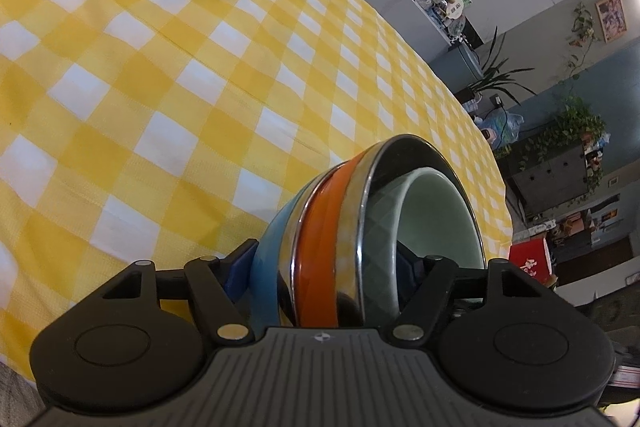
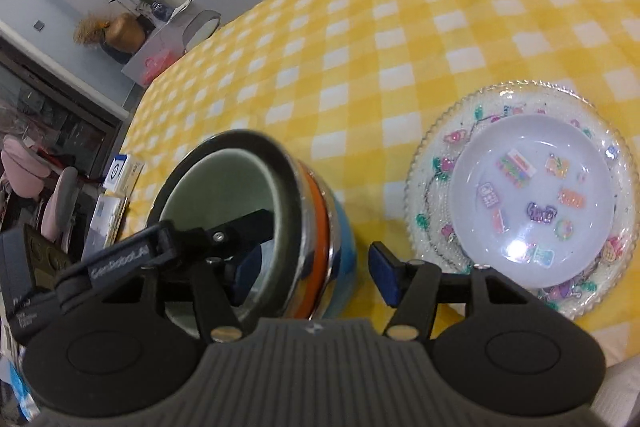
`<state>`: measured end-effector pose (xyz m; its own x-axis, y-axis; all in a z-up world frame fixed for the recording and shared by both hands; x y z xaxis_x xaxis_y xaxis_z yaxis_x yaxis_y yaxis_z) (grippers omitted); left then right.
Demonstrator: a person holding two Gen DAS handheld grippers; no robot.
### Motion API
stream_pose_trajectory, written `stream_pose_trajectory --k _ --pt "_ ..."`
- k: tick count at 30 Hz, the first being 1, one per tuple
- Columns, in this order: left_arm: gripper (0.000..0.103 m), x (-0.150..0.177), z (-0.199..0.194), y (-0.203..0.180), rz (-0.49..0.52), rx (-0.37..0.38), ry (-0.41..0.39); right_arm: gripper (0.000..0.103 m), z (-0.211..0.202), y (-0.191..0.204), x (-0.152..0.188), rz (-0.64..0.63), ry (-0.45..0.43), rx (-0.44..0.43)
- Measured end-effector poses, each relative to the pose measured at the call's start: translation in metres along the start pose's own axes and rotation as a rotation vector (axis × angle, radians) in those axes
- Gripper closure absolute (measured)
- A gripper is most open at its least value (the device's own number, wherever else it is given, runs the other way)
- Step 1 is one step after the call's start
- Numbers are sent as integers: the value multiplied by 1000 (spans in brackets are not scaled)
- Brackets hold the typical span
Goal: Organize plates and bowls
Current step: 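Lift and carry the bowl stack with both grippers onto the plate stack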
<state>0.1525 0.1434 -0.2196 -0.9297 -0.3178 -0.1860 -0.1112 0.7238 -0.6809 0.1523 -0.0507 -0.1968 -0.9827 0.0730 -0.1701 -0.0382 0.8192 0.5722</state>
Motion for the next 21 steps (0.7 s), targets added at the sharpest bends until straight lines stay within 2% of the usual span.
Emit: stream_pose_trajectory --k 4,7,11,15,21 --pt "21 -1 -1 7 -40 43 -11 48 14 -14 -2 83 25 -119" --pt "21 0 0 6 -36 53 -21 47 15 -11 -3 60 12 -111" --pt "22 1 1 0 -28 30 -33 47 15 -10 -1 43 -4 -109" --pt "22 1 1 -2 -30 16 -35 48 15 -12 -3 55 14 -118" --pt "23 2 -5 -12 -5 -22 -68 49 9 -20 -2 51 -6 -157"
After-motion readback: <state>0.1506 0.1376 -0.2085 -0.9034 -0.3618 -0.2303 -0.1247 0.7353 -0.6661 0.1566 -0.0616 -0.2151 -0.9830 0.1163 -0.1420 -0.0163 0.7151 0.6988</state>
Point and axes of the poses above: each gripper's, at about its wrist camera, not at the fingertips, and z roughly the way its jaws point, y to its left, x to its underside, the point moved 5 cm from there along z, roughly the way its jaws point, and after that the axes turned 13 degrees about y, right-handed, at the moved point
